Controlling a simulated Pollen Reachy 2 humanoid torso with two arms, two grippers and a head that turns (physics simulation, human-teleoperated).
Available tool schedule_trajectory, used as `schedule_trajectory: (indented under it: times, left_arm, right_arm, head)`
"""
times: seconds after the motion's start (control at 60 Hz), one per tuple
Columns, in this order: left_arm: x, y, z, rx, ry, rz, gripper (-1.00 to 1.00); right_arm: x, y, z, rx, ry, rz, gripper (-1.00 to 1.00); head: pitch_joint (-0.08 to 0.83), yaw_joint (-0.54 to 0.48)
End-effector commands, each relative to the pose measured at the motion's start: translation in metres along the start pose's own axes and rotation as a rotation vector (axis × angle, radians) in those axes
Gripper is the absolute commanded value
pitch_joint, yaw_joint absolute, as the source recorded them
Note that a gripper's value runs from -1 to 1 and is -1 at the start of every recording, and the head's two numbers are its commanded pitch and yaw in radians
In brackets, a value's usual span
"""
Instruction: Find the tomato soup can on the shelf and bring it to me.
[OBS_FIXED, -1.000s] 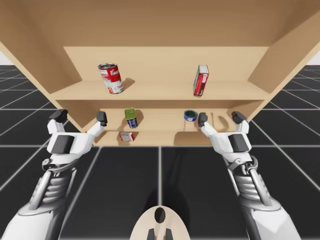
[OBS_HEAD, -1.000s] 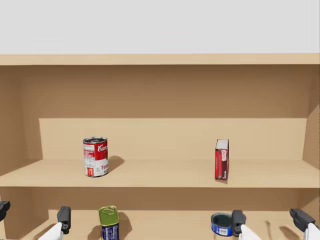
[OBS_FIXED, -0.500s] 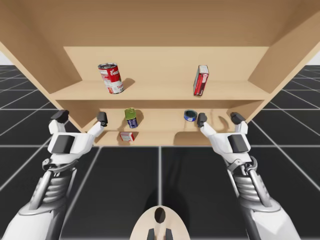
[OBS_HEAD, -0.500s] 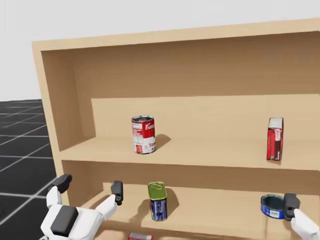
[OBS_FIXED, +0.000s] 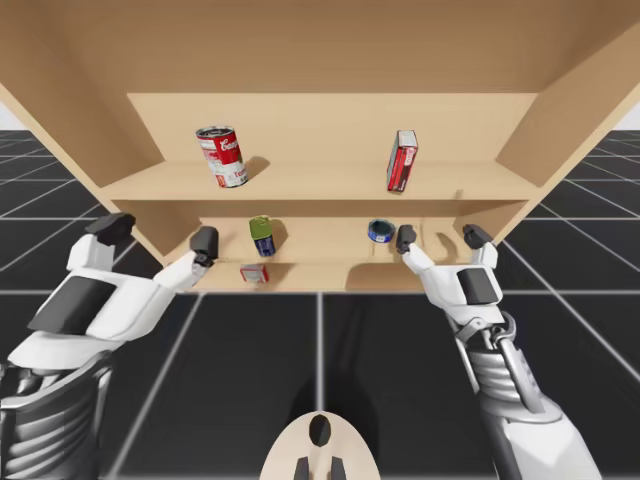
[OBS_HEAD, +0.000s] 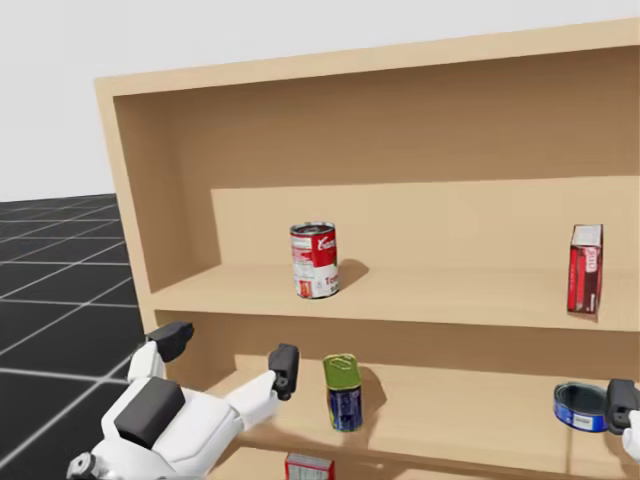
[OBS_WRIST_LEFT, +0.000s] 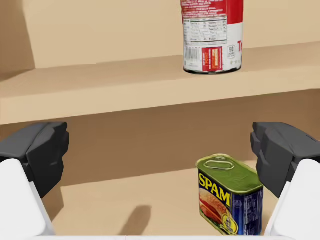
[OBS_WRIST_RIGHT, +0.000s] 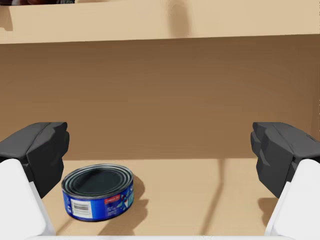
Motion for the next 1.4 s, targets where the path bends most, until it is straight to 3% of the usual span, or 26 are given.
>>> schedule_trajectory:
  times: [0.017, 0.167, 0.233, 0.367, 0.517, 0.75, 1.0, 1.133, 1.167, 1.183, 1.2, 1.267, 1.4]
  left_arm:
    - [0.049, -0.014, 0.006, -0.091, 0.002, 0.006, -1.0]
    - [0.069, -0.019, -0.011, -0.121, 0.029, 0.018, -1.0]
    - [0.072, -0.019, -0.025, -0.142, 0.055, 0.052, -1.0]
    - [0.072, -0.019, -0.054, -0.119, 0.081, 0.05, -1.0]
    - [0.063, -0.018, -0.093, -0.084, 0.13, 0.06, -1.0]
    - [0.049, -0.017, -0.141, -0.024, 0.21, 0.119, -1.0]
    - [0.029, -0.022, -0.171, -0.001, 0.258, 0.137, -1.0]
    - [0.022, -0.025, -0.18, 0.009, 0.263, 0.12, -1.0]
    - [0.021, -0.025, -0.181, 0.014, 0.262, 0.117, -0.75]
    - [0.021, -0.025, -0.182, 0.017, 0.258, 0.115, -0.06]
    - [0.021, -0.025, -0.182, 0.019, 0.258, 0.113, 0.84]
    - [0.021, -0.025, -0.18, 0.031, 0.244, 0.104, 1.0]
    - [0.031, -0.027, -0.17, 0.047, 0.199, 0.064, 1.0]
  right_arm:
    - [-0.002, 0.004, 0.001, -0.009, 0.004, -0.02, -1.0]
    - [-0.003, 0.001, 0.0, -0.023, 0.014, -0.018, -1.0]
    - [-0.002, 0.0, 0.0, -0.026, 0.015, -0.023, -1.0]
    - [-0.002, -0.001, 0.0, -0.028, 0.015, -0.026, -1.0]
    - [-0.001, -0.003, 0.0, -0.033, 0.015, -0.027, -1.0]
    - [0.0, -0.005, -0.001, -0.037, 0.013, -0.034, -1.0]
    - [0.001, -0.008, -0.001, -0.039, 0.009, -0.04, -1.0]
    - [0.001, -0.008, -0.001, -0.039, 0.009, -0.041, -1.0]
    - [0.001, -0.008, -0.002, -0.039, 0.009, -0.041, -1.0]
    - [0.001, -0.008, -0.002, -0.039, 0.01, -0.041, -1.0]
    - [0.001, -0.009, -0.002, -0.039, 0.01, -0.042, -1.0]
    - [0.0, -0.009, -0.002, -0.039, 0.011, -0.042, -1.0]
    - [0.0, -0.009, -0.002, -0.04, 0.011, -0.043, -1.0]
  head:
    - [0.122, 0.27]
    - [0.121, 0.28]
    - [0.122, 0.28]
    - [0.125, 0.28]
    - [0.135, 0.28]
    - [0.141, 0.28]
    - [0.148, 0.28]
    - [0.152, 0.28]
    - [0.152, 0.28]
    - [0.152, 0.28]
    - [0.153, 0.28]
    - [0.155, 0.28]
    - [0.158, 0.28]
